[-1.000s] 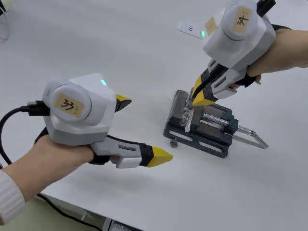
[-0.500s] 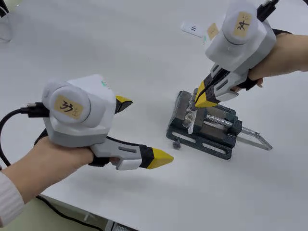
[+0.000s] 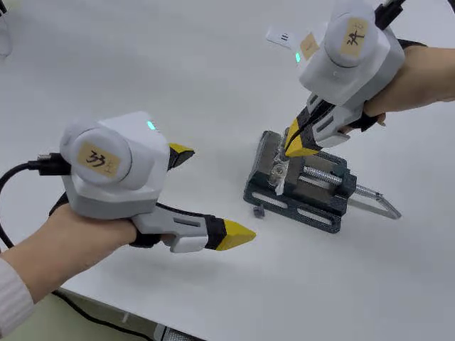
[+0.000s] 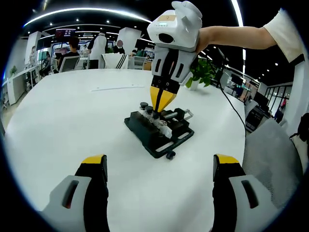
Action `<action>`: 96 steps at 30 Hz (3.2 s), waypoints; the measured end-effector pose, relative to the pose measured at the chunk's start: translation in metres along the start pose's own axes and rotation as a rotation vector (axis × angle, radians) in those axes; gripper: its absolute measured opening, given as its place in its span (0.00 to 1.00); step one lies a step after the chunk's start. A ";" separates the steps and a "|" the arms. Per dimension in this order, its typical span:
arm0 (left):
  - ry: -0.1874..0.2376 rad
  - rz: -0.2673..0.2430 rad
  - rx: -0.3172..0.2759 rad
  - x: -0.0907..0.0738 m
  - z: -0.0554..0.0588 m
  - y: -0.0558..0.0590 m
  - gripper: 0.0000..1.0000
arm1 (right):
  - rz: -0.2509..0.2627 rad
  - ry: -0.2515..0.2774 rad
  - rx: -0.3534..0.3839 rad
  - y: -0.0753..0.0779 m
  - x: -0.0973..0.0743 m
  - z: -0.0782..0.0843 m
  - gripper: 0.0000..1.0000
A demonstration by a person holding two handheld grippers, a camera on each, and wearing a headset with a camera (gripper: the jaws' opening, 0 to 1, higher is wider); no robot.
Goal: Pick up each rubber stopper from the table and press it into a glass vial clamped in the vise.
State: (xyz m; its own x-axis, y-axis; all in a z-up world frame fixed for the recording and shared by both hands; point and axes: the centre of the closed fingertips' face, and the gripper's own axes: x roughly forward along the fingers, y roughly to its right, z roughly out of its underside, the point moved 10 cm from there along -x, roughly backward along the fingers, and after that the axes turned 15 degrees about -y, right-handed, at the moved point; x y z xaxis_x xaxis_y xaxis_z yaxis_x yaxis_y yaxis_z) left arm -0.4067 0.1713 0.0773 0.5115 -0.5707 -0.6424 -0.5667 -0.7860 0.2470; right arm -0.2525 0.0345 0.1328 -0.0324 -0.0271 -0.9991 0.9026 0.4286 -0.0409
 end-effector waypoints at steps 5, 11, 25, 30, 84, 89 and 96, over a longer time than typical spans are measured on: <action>0.000 0.005 -0.005 0.002 0.000 0.000 0.89 | -0.006 -0.010 -0.001 0.001 0.000 -0.001 0.00; 0.003 0.008 -0.012 0.005 -0.001 -0.003 0.89 | -0.018 -0.006 0.003 0.002 0.000 0.000 0.00; 0.007 0.002 -0.032 0.009 0.001 -0.007 0.89 | -0.049 -0.085 -0.001 0.010 0.004 -0.007 0.00; 0.006 0.002 -0.042 0.009 0.002 -0.005 0.89 | -0.074 -0.098 0.004 0.008 0.004 -0.006 0.00; 0.031 -0.011 0.052 -0.004 -0.031 0.004 0.88 | 0.052 0.058 0.159 -0.004 0.009 0.007 0.00; 0.026 -0.013 0.056 -0.007 -0.030 0.004 0.88 | 0.075 0.099 0.172 -0.006 0.010 0.010 0.00; 0.024 -0.023 0.055 -0.014 -0.026 0.001 0.88 | 0.083 0.146 0.196 -0.009 0.011 0.010 0.00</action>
State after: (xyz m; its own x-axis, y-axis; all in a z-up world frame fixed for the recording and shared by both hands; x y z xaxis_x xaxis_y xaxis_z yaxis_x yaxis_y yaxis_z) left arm -0.3977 0.1721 0.1058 0.5396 -0.5587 -0.6298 -0.5892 -0.7849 0.1916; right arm -0.2566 0.0217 0.1224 -0.0040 0.1375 -0.9905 0.9703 0.2401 0.0295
